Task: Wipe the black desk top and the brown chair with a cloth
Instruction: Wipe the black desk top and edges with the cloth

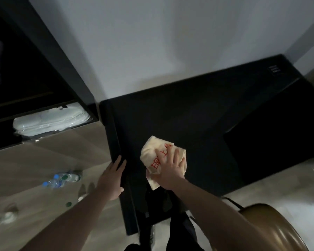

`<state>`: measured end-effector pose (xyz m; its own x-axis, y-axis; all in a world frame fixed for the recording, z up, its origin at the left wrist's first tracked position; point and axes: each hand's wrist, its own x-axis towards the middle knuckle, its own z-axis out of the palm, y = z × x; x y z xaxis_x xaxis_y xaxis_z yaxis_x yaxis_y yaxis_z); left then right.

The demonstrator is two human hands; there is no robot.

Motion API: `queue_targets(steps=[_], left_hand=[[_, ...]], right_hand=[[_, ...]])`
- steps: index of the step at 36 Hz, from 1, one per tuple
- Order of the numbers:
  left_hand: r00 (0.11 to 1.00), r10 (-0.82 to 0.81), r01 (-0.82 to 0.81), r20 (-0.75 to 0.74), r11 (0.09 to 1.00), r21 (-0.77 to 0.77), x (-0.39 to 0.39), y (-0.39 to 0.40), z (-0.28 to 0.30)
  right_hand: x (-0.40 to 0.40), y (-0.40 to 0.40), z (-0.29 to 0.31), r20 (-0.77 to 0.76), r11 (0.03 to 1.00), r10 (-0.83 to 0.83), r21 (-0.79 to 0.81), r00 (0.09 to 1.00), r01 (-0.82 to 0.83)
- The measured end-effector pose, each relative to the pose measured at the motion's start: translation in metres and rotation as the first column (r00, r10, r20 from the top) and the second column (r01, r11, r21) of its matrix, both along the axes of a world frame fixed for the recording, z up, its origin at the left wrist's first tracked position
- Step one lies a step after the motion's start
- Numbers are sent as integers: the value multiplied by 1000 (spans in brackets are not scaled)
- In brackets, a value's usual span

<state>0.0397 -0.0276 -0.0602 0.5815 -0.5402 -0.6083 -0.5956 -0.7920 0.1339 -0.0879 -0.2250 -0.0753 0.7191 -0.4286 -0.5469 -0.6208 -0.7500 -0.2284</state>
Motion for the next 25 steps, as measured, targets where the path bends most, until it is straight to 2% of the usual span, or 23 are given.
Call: queue_targets(steps=[5, 11, 17, 25], left_hand=[[999, 28, -31, -40, 996, -80, -19, 24, 0], [1000, -13, 13, 23, 1000, 12, -23, 8, 9], [998, -21, 13, 60, 992, 123, -33, -9, 13], [987, -92, 64, 132, 977, 203, -40, -17, 11]], right_hand=[[-41, 64, 1, -30, 1000, -13, 27, 999, 14], [-86, 109, 3, 15, 999, 8, 37, 1000, -8], [-139, 85, -13, 95, 997, 81, -22, 992, -79], [-162, 44, -5, 151, 997, -61, -42, 987, 68]])
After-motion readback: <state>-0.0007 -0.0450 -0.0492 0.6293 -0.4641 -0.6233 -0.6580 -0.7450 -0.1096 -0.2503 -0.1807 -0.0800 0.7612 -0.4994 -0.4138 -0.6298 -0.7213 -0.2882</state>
